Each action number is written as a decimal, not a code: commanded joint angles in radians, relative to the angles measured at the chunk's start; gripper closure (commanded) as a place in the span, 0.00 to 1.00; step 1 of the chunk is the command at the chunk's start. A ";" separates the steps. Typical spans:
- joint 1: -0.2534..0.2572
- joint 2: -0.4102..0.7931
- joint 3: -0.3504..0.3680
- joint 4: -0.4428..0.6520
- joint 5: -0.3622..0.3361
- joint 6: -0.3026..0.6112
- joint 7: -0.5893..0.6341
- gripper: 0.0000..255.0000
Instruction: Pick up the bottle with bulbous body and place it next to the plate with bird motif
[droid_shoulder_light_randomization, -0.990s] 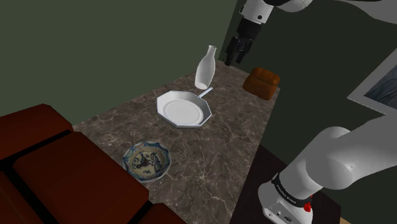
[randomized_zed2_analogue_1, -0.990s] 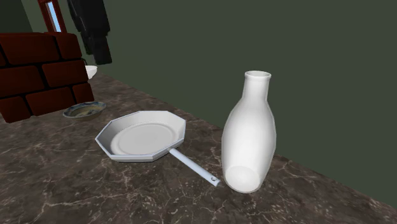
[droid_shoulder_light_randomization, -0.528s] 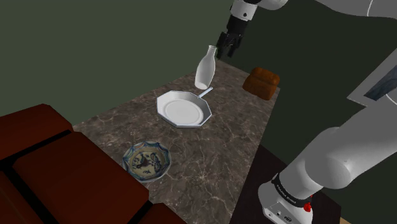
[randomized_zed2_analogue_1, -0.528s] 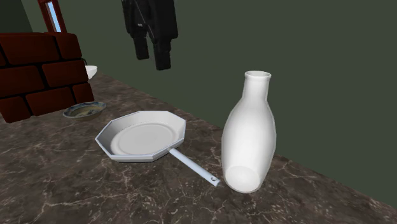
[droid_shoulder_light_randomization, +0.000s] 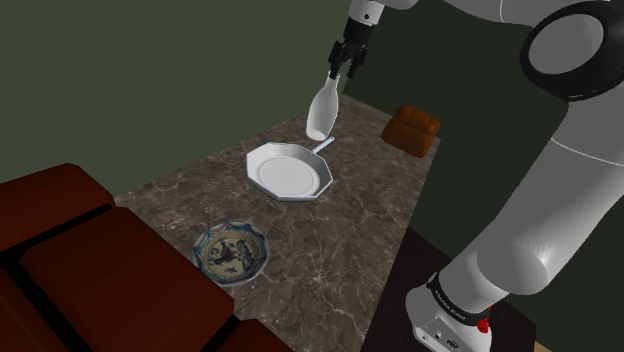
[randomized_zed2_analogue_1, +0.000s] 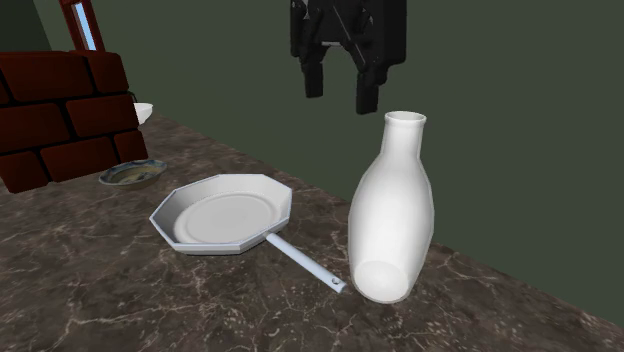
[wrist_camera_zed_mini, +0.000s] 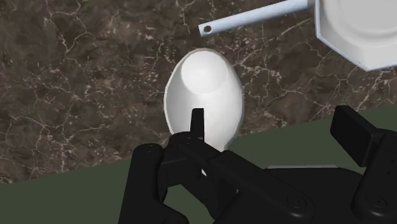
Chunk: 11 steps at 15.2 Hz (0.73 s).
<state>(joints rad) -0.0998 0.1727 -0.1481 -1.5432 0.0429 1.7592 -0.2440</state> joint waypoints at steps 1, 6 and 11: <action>-0.017 0.081 -0.009 0.101 0.011 -0.018 -0.016 0.00; -0.051 0.243 -0.017 0.316 0.033 -0.070 -0.032 0.00; -0.047 0.237 -0.016 0.239 0.032 0.001 -0.033 0.00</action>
<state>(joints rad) -0.1488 0.4100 -0.1648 -1.2886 0.0755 1.7445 -0.2783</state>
